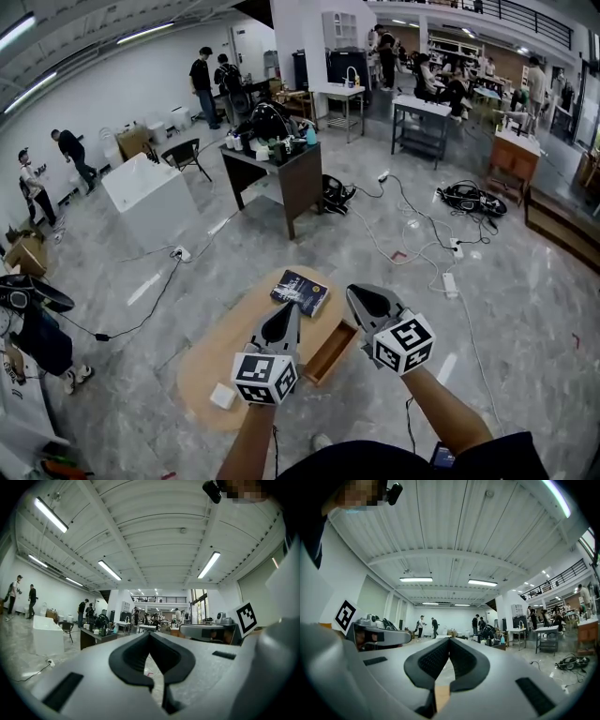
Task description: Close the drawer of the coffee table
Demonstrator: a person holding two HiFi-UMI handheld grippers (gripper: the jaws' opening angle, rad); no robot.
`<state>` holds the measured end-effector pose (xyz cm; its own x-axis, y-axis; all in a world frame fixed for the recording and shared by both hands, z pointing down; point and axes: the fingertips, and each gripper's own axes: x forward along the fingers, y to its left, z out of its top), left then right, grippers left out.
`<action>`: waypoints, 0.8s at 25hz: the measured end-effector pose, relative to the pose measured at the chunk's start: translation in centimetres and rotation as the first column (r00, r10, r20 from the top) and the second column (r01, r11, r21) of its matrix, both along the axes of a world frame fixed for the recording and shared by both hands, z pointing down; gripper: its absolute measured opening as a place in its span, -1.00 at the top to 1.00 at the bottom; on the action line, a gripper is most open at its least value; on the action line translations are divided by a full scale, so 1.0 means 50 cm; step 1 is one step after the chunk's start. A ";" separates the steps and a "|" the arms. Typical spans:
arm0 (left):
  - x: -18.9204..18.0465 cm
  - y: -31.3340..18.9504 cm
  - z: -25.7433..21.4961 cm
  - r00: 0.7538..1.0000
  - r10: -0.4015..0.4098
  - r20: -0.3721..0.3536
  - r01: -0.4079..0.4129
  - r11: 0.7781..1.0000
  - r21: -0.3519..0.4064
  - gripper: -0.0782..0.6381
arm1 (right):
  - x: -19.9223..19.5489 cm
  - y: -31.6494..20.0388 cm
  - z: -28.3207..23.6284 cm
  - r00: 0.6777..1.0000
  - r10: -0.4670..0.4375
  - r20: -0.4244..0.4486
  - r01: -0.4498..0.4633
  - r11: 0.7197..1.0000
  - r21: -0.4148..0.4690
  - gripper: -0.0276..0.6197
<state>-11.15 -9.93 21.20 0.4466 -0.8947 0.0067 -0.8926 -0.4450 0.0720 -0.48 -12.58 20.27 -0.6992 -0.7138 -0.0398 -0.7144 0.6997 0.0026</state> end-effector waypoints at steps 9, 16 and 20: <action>-0.056 -0.037 0.015 1.000 0.002 -0.005 -0.002 1.000 -0.011 0.78 | -0.053 -0.035 0.015 1.000 0.005 -0.007 -0.005 1.000 -0.011 0.88; -0.086 -0.057 0.029 1.000 0.007 -0.009 -0.007 1.000 -0.022 0.78 | -0.081 -0.051 0.027 1.000 0.013 -0.013 -0.013 1.000 -0.019 0.88; -0.095 -0.066 0.033 1.000 0.015 -0.015 -0.015 1.000 -0.025 0.78 | -0.086 -0.055 0.032 1.000 0.025 -0.016 -0.026 0.999 -0.023 0.88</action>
<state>-15.90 -13.21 22.83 0.4600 -0.8876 0.0227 -0.8847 -0.4560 0.0963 -4.77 -15.33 21.87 -0.6813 -0.7319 -0.0126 -0.7320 0.6813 -0.0018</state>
